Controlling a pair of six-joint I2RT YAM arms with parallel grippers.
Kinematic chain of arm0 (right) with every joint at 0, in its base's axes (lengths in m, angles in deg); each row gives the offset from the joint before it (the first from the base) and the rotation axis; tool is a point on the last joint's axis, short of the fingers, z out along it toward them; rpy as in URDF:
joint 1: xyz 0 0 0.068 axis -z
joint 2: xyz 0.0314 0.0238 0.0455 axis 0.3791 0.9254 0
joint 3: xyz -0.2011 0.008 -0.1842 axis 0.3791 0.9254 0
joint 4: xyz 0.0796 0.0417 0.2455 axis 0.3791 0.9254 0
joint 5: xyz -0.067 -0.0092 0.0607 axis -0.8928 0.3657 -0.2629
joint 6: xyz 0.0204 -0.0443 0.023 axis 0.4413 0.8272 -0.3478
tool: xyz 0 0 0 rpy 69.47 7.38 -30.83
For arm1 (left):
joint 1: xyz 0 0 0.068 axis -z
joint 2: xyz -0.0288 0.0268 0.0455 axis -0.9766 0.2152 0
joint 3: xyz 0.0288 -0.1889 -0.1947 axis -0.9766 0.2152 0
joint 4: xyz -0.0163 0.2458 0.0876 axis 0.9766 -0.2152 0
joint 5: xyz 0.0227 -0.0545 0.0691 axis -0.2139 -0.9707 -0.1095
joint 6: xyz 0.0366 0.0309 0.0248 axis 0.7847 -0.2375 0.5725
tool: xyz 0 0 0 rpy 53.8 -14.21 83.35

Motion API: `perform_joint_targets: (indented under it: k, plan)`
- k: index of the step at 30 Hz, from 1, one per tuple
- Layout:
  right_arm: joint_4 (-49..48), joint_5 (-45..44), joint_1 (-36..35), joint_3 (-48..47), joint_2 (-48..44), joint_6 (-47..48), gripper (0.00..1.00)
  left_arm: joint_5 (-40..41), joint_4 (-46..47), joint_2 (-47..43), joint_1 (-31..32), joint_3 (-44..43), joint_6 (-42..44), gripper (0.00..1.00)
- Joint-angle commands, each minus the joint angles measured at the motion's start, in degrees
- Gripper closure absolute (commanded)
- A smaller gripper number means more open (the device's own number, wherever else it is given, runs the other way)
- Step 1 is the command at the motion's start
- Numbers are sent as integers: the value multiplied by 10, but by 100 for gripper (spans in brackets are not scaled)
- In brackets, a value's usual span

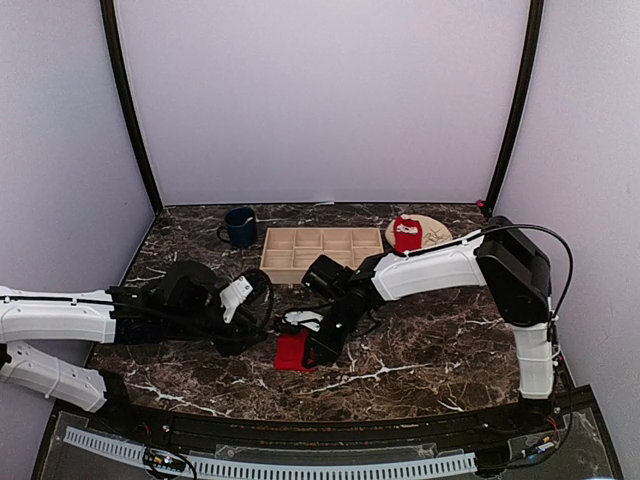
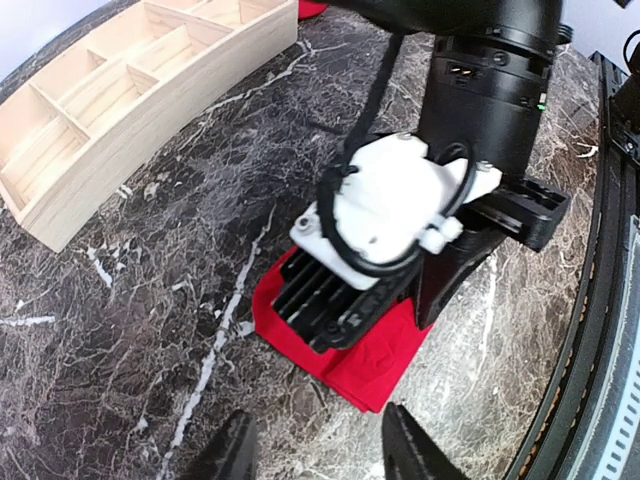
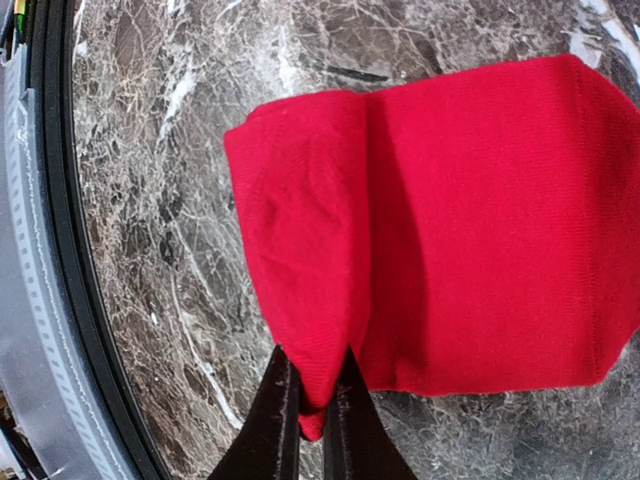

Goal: Roll the socks
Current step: Roll the sock at the center of the board.

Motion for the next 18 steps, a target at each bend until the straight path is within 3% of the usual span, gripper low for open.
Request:
perform_joint_targets:
  k: [1,8,18]
  plan:
    - [36,36,10,-20,32,-8,97,11,11,-6,24,9,12,54]
    - [69,73,21,-53,56,-8,97,36,-17,60,78,-34,68,50]
    - [93,103,29,-72,70,-2,97,42,-35,135,94,-72,166,50]
